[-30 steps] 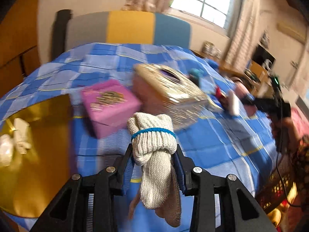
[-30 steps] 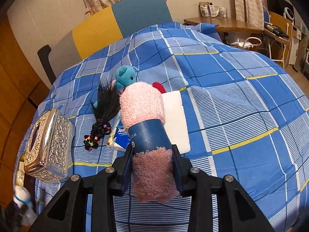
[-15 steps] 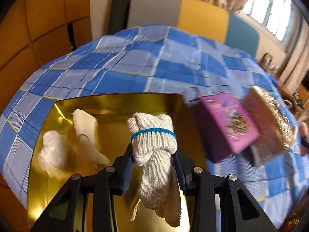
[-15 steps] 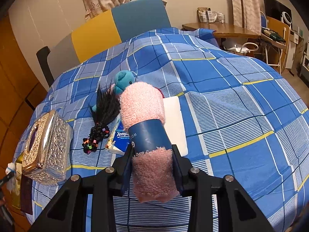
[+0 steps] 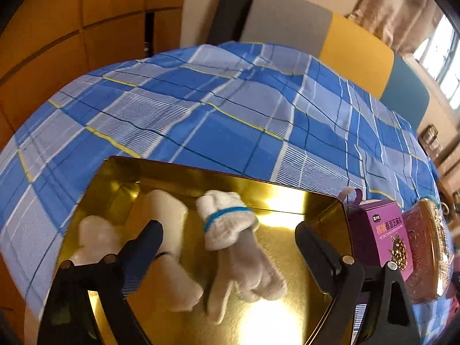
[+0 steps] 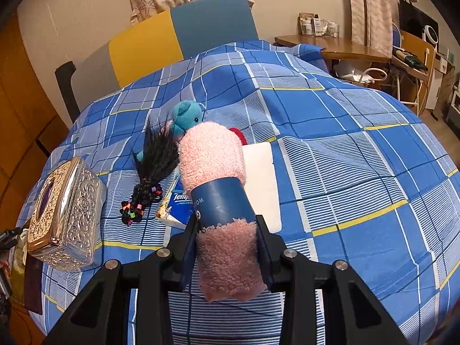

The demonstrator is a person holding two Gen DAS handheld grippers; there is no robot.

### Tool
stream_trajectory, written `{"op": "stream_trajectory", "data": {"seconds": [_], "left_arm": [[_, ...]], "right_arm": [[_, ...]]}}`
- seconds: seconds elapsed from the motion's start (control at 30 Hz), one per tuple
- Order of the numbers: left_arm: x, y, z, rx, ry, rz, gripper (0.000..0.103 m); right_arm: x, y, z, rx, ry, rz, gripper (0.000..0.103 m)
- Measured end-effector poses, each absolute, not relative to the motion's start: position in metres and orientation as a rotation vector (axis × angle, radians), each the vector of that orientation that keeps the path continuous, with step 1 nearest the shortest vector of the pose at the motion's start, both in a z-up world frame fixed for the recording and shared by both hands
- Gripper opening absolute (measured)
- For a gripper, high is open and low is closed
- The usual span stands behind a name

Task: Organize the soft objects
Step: 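Carry the white glove to the gold tray and release it with the left gripper, then place the pink towel roll in the gold tray beside the glove, open right gripper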

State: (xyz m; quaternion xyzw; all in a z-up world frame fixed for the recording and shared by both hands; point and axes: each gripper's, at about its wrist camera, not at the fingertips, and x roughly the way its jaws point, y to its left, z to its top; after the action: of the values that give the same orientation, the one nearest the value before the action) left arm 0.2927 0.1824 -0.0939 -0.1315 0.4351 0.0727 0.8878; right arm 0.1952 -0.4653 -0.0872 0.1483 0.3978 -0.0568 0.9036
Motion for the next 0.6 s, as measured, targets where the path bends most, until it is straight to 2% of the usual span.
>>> {"op": "stream_trajectory", "data": {"seconds": [0.33, 0.6], "left_arm": [[0.207, 0.159, -0.089, -0.171, 0.811, 0.102, 0.094], [0.159, 0.144, -0.086, -0.161, 0.752, 0.054, 0.095]], "right_arm": [[0.184, -0.452, -0.078, 0.32, 0.774, -0.123, 0.036], [0.156, -0.366, -0.054, 0.32, 0.723, 0.038, 0.036]]}}
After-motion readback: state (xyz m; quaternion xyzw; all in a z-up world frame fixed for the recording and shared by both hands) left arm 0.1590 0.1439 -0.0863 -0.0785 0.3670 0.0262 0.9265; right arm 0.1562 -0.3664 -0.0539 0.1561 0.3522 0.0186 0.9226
